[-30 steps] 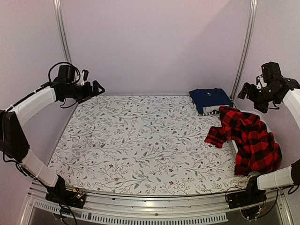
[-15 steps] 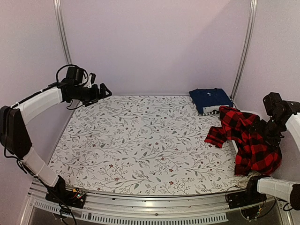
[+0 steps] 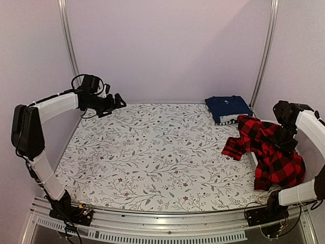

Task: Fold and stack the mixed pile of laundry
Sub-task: Pick up the crumpled shirt from the bin, then place the crumpled shirt at the center of the board.

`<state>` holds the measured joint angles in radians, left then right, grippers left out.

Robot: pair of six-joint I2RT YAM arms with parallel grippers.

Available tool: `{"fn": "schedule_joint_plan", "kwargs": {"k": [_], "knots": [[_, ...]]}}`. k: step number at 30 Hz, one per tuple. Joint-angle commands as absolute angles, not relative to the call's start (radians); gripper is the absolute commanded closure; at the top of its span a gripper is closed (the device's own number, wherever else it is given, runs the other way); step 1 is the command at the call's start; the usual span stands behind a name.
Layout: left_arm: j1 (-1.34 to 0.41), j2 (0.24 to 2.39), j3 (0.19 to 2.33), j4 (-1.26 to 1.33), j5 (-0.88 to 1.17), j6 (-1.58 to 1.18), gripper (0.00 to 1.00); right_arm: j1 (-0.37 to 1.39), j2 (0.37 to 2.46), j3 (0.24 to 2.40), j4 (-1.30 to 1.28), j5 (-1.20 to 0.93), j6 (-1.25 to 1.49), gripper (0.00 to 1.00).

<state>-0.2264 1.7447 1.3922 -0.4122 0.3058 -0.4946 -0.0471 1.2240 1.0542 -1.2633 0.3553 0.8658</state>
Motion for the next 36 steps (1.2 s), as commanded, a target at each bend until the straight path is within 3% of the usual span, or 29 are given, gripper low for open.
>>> {"fn": "schedule_joint_plan", "kwargs": {"k": [1, 5, 11, 19, 29, 36], "knots": [[-0.226, 1.744, 1.467, -0.421, 0.32, -0.5, 0.0, -0.052, 1.208, 1.157, -1.18, 0.333, 0.833, 1.0], [-0.218, 1.733, 1.479, -0.43, 0.323, -0.507, 0.0, -0.052, 1.189, 1.346, -1.127, 0.261, 0.717, 1.0], [-0.199, 1.702, 1.483, -0.439, 0.327, -0.52, 0.0, -0.052, 1.134, 1.557, -0.847, -0.055, 0.464, 1.0], [-0.155, 1.644, 1.476, -0.442, 0.33, -0.545, 0.0, -0.009, 1.361, 1.9, -0.592, -0.447, 0.426, 1.0], [-0.096, 1.571, 1.467, -0.466, 0.307, -0.57, 0.0, 0.4, 1.788, 2.36, -0.307, -0.631, 0.52, 1.0], [-0.056, 1.52, 1.458, -0.479, 0.279, -0.576, 0.0, 0.616, 2.04, 2.518, 0.067, -0.751, 0.763, 1.0]]}}
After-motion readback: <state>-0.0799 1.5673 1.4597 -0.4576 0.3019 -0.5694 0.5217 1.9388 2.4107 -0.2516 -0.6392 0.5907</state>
